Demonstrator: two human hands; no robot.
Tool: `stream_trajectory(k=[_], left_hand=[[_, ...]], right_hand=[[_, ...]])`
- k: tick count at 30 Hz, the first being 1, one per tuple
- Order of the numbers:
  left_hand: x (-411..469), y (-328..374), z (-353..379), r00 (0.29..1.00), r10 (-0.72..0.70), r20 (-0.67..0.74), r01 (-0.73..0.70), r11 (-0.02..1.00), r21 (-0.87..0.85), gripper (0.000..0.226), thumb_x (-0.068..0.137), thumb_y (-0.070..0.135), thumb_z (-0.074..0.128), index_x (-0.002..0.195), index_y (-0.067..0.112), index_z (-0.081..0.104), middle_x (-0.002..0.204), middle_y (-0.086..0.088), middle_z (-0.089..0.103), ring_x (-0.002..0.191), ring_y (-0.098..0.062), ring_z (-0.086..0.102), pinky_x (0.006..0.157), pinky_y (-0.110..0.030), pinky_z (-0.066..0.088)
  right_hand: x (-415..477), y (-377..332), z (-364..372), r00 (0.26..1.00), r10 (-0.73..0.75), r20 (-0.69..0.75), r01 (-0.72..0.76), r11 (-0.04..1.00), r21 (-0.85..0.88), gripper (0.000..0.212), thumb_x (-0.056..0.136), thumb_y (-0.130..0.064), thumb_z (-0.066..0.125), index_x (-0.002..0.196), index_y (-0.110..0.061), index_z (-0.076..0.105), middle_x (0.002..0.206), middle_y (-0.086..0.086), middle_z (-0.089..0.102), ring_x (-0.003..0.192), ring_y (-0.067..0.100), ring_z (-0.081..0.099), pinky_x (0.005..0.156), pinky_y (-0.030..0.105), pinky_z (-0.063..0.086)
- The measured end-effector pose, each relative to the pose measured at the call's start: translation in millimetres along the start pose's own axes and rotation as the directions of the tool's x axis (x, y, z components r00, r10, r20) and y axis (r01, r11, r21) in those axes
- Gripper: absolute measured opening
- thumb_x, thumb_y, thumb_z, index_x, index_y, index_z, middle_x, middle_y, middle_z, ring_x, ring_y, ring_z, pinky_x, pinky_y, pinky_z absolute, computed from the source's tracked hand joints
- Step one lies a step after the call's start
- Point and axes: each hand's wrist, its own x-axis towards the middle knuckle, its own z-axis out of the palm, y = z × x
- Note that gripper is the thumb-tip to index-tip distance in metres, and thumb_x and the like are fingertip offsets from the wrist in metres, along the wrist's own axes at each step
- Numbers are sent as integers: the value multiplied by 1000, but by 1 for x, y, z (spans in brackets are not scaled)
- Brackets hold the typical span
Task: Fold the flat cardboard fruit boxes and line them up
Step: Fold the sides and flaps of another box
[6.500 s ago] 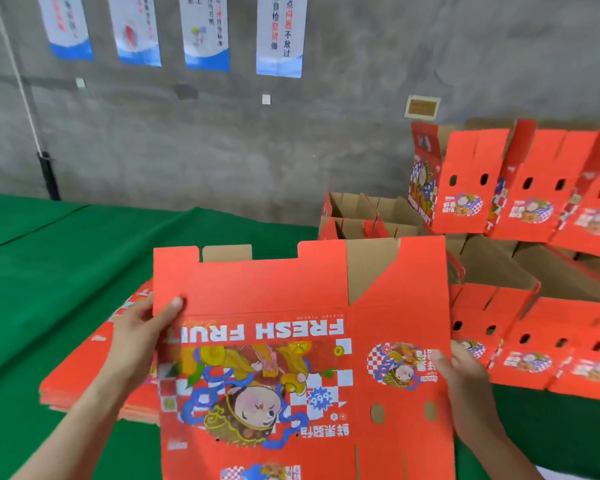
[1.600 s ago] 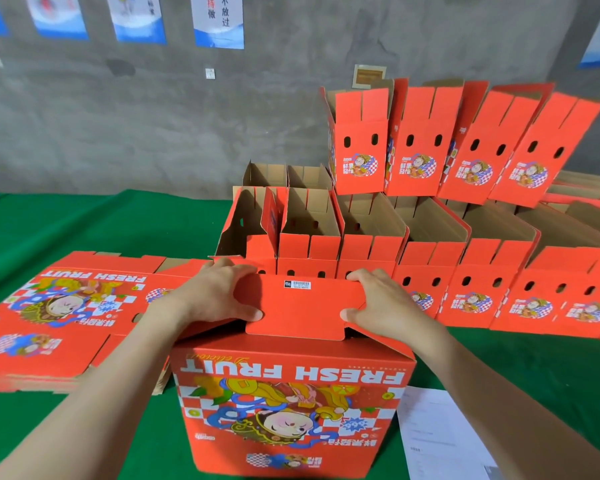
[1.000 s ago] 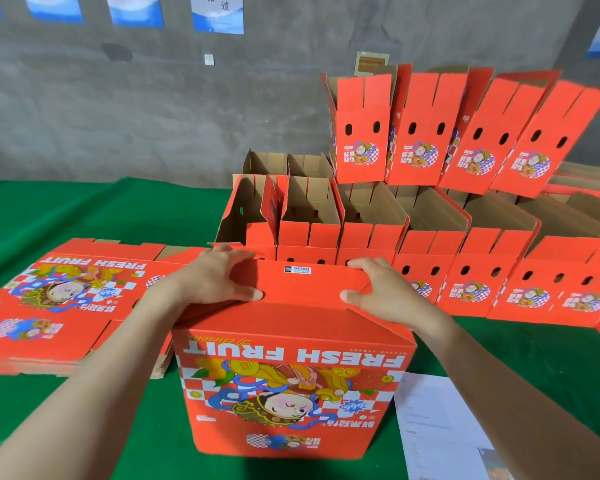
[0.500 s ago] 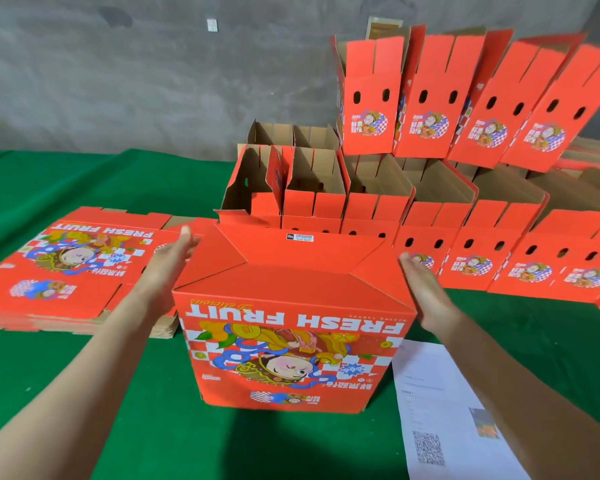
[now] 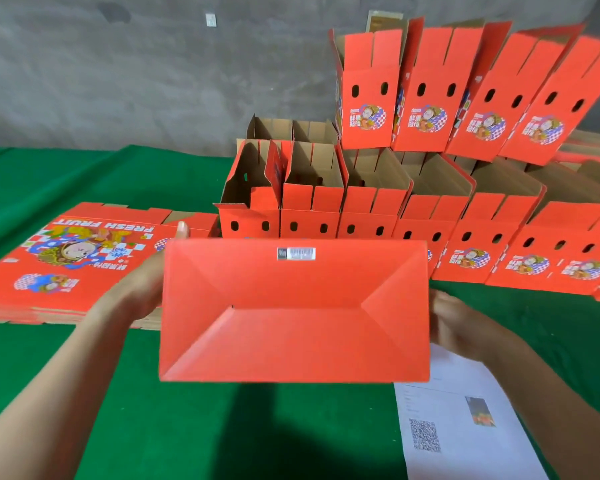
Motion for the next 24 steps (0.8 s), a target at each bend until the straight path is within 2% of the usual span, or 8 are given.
stream_trajectory(k=[3,6,10,12,14,16,19,24], left_hand=[[6,-6,-4,996,-51,69,59,990,-130,66,69,66,59,98,8,73,92,-16,73,74,-24,70,67,-30,57],[11,-18,0,997,-62,41,69,975,-212,47,57,32,86,83,1,60,75,-15,69,57,-18,66,55,-22,55],[21,-32,4,995,-96,22,99,963,-250,15,89,3,54,80,11,44,62,-3,66,54,-15,64,50,-26,53],[26,-44,6,991,-132,36,137,962,-236,6,94,5,50,93,11,49,83,-8,71,77,-24,68,67,-45,57],[29,-55,13,984,-176,40,180,961,-210,13,96,15,50,108,20,54,105,-8,70,99,-31,64,83,-60,50],[30,-62,23,979,-202,42,206,947,-247,18,94,28,53,111,32,57,112,-3,68,105,-30,61,84,-60,49],[29,-64,32,986,-167,29,164,897,-411,39,80,43,59,117,34,55,119,-3,63,108,-30,58,77,-57,52],[30,-45,36,993,54,-107,-102,855,-508,35,84,33,54,118,23,55,118,-8,66,96,-24,68,66,-41,57]], right_hand=[[-7,-6,-3,979,-155,135,149,987,56,46,77,-17,75,113,-44,66,115,-5,69,100,14,68,71,26,55],[-11,-9,-3,938,-286,196,283,958,46,74,72,-18,81,130,-50,50,142,-19,47,129,10,48,89,27,51],[-15,-19,3,917,-379,126,396,905,-158,79,67,-21,78,125,-63,46,142,-38,34,136,-12,25,106,21,37],[-16,-23,8,906,-402,136,424,856,-296,84,70,-20,81,129,-64,40,146,-41,21,137,-15,17,111,25,26],[-17,-28,17,871,-458,178,486,747,-454,84,74,-22,80,133,-62,35,149,-40,8,139,-13,10,109,14,22],[-19,-33,26,847,-490,205,507,628,-591,83,73,-33,78,134,-64,31,151,-37,-2,140,-13,2,103,5,22],[-21,-36,35,858,-481,180,450,537,-714,90,73,-31,81,130,-71,24,149,-38,-10,139,-14,-4,106,18,20],[-17,-39,46,808,-555,196,438,345,-830,91,70,-35,82,118,-81,19,139,-43,-7,124,-19,13,100,21,31]])
